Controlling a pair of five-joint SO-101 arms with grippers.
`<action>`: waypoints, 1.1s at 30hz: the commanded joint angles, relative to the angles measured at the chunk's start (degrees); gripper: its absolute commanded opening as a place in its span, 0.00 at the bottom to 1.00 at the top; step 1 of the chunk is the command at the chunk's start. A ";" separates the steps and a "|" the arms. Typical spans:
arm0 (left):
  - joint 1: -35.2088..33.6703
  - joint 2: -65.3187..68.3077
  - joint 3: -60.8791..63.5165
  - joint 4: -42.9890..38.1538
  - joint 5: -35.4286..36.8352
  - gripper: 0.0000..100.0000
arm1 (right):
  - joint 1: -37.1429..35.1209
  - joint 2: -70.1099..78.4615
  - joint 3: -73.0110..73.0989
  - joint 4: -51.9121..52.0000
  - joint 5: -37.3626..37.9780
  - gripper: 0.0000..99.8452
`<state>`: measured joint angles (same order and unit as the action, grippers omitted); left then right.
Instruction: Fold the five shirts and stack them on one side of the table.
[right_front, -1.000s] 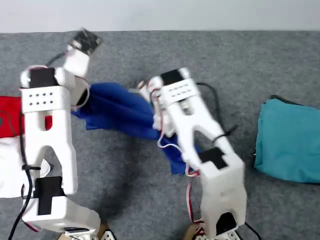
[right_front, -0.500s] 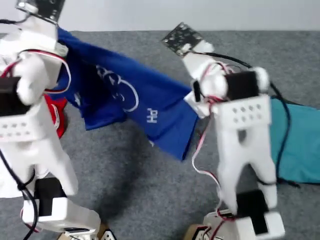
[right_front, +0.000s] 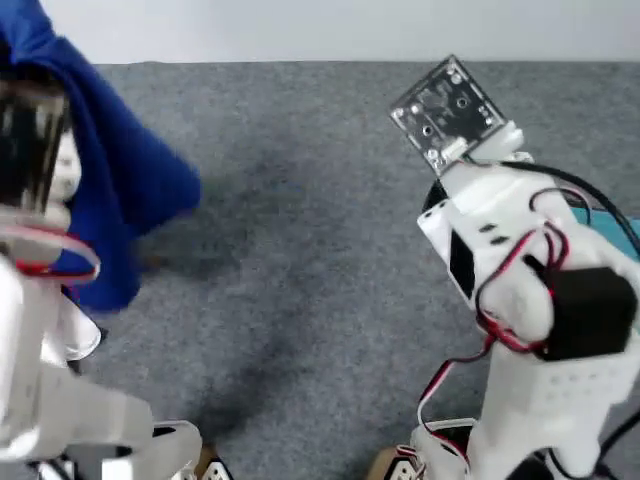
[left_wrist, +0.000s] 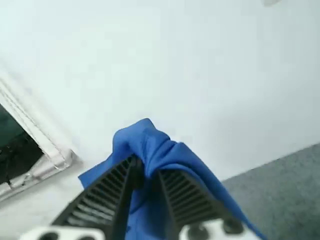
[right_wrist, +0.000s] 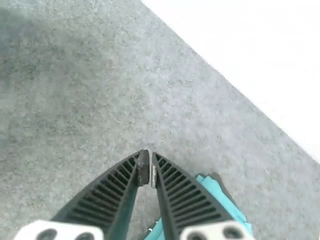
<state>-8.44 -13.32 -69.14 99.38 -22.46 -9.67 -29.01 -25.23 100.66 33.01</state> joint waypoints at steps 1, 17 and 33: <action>0.35 -2.02 3.82 0.97 -1.05 0.00 | 0.84 -1.10 -2.02 2.24 0.70 0.01; 6.95 13.45 39.69 -5.27 -4.13 0.01 | 0.84 -0.66 14.68 1.80 0.35 0.01; -10.11 28.13 24.48 1.05 -8.70 0.18 | 0.48 -0.57 29.54 1.63 0.26 0.01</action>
<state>-17.67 15.25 -38.99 99.03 -30.37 -9.32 -29.19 4.04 100.66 33.19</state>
